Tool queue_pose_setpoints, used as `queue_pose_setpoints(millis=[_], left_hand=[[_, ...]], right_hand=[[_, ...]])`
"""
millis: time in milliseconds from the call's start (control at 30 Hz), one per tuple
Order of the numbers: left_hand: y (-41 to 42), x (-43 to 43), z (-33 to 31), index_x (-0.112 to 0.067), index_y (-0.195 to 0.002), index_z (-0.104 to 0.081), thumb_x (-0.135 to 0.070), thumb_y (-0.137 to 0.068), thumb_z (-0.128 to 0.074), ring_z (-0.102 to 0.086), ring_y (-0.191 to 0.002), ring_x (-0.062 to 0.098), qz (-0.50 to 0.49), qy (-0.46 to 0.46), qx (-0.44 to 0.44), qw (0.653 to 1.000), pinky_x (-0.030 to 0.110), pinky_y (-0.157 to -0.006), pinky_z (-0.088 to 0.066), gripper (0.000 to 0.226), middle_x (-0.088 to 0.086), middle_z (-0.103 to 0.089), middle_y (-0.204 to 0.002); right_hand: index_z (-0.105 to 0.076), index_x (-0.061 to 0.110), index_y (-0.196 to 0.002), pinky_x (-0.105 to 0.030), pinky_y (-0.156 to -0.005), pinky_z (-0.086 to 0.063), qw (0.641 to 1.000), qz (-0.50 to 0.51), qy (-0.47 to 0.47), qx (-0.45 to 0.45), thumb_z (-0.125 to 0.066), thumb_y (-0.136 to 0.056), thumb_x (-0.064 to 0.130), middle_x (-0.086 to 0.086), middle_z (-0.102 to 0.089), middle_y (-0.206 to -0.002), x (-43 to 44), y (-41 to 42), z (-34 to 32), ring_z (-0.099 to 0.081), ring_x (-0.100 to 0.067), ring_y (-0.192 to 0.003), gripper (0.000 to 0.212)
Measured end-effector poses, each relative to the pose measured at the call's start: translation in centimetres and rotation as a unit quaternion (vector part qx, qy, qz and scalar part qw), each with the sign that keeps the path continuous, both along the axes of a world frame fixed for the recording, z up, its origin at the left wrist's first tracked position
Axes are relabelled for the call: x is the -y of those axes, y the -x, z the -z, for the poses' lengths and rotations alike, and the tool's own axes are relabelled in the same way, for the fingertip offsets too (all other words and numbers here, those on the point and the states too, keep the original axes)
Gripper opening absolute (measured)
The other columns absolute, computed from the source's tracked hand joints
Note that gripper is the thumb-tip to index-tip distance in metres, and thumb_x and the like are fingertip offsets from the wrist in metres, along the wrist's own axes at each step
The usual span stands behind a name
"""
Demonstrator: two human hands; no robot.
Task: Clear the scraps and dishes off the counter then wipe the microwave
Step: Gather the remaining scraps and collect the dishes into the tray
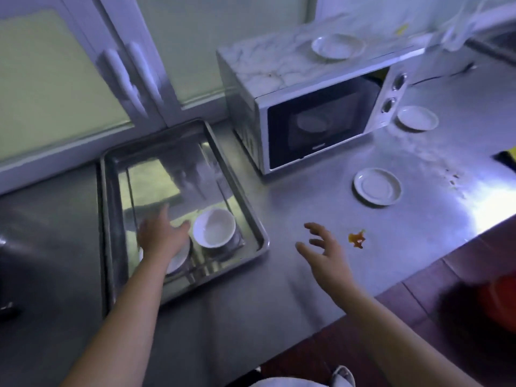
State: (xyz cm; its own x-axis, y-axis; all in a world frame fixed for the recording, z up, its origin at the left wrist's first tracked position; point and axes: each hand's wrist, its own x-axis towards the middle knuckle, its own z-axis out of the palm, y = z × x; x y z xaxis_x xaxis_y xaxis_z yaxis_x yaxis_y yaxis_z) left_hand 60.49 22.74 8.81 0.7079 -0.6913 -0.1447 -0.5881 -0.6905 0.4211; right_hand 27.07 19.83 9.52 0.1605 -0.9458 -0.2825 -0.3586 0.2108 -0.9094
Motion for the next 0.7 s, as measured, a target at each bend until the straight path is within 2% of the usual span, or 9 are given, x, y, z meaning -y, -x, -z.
queue_pose_setpoints(millis=[100,200,300,333,400,467,533,600,700], left_hand=[[8.8,-0.1,-1.6,-0.015,-0.119,-0.068,-0.039,-0.095,-0.055,-0.059,-0.113,0.032,-0.027,0.156,-0.151,0.976,0.036,-0.09,-0.043,0.036,0.012,-0.067,-0.122],[19.9,0.2,-0.4,-0.012,-0.108,-0.074,-0.018,-0.102,-0.048,-0.062,-0.104,0.021,0.042,0.158,-0.222,0.961,0.026,-0.085,-0.041,0.027,0.009,-0.072,-0.113],[29.5,1.1,1.6,-0.011,-0.104,-0.076,-0.013,-0.101,-0.054,-0.062,-0.096,0.011,0.141,0.117,-0.276,0.943,0.01,-0.073,-0.041,0.022,0.004,-0.073,-0.104],[31.6,1.5,1.9,-0.018,-0.098,-0.078,-0.017,-0.1,-0.057,-0.062,-0.09,0.01,0.16,0.101,-0.292,0.938,0.01,-0.07,-0.041,0.02,0.003,-0.072,-0.095],[34.2,2.8,1.8,-0.03,-0.083,-0.076,-0.029,-0.099,-0.059,-0.056,-0.073,0.011,0.178,0.083,-0.293,0.936,0.024,-0.064,-0.04,0.024,-0.001,-0.061,-0.074],[35.5,4.7,1.1,-0.032,-0.079,-0.078,-0.038,-0.1,-0.054,-0.05,-0.062,0.01,0.174,0.081,-0.279,0.941,0.028,-0.06,-0.037,0.032,-0.003,-0.053,-0.066],[36.8,7.1,0.5,-0.027,-0.087,-0.08,-0.037,-0.102,-0.049,-0.061,-0.077,0.011,0.165,0.075,-0.287,0.941,0.028,-0.072,-0.045,0.036,-0.002,-0.066,-0.079],[38.3,9.7,0.5,-0.019,-0.102,-0.077,-0.031,-0.102,-0.051,-0.065,-0.1,0.014,0.154,0.073,-0.314,0.934,0.029,-0.089,-0.047,0.029,0.0,-0.073,-0.105],[40.5,13.8,1.7,-0.016,-0.122,-0.066,-0.025,-0.097,-0.062,-0.061,-0.102,0.013,0.141,0.057,-0.325,0.933,0.024,-0.086,-0.042,0.027,0.001,-0.065,-0.123]], right_hand=[[-0.062,0.026,-0.119,-0.039,-0.09,-0.052,0.997,0.069,-0.009,0.035,-0.069,-0.092,0.015,-0.001,-0.059,-0.124,0.4,6.9,-0.1,-0.061,-0.019,-0.11,0.03],[-0.066,0.033,-0.1,-0.031,-0.071,-0.049,0.987,0.142,-0.006,0.078,-0.069,-0.092,0.011,-0.001,-0.064,-0.116,0.9,13.7,0.1,-0.064,-0.019,-0.099,0.023],[-0.066,0.03,-0.101,-0.034,-0.075,-0.051,0.978,0.19,0.005,0.091,-0.068,-0.091,0.01,-0.003,-0.065,-0.114,1.4,19.4,0.4,-0.062,-0.016,-0.094,0.022],[-0.067,0.03,-0.099,-0.034,-0.078,-0.052,0.975,0.202,0.008,0.095,-0.068,-0.09,0.009,-0.003,-0.066,-0.112,1.5,20.9,0.4,-0.062,-0.014,-0.093,0.022],[-0.067,0.031,-0.094,-0.03,-0.078,-0.049,0.968,0.226,0.013,0.105,-0.068,-0.089,0.007,-0.003,-0.067,-0.108,1.5,23.5,0.5,-0.061,-0.011,-0.088,0.025],[-0.069,0.028,-0.095,-0.029,-0.076,-0.047,0.963,0.243,0.009,0.119,-0.069,-0.089,0.006,-0.006,-0.069,-0.106,1.5,25.6,0.8,-0.062,-0.013,-0.087,0.023],[-0.071,0.023,-0.097,-0.029,-0.074,-0.047,0.958,0.254,-0.001,0.132,-0.068,-0.09,0.006,-0.006,-0.071,-0.105,1.8,27.6,0.9,-0.063,-0.014,-0.088,0.019],[-0.072,0.02,-0.098,-0.034,-0.077,-0.05,0.952,0.267,-0.013,0.146,-0.068,-0.089,0.006,-0.007,-0.074,-0.101,2.8,29.7,0.8,-0.066,-0.018,-0.088,0.017],[-0.074,0.018,-0.097,-0.032,-0.075,-0.053,0.949,0.284,-0.01,0.137,-0.069,-0.088,0.006,-0.003,-0.076,-0.092,4.8,33.0,0.7,-0.069,-0.013,-0.083,0.016]])
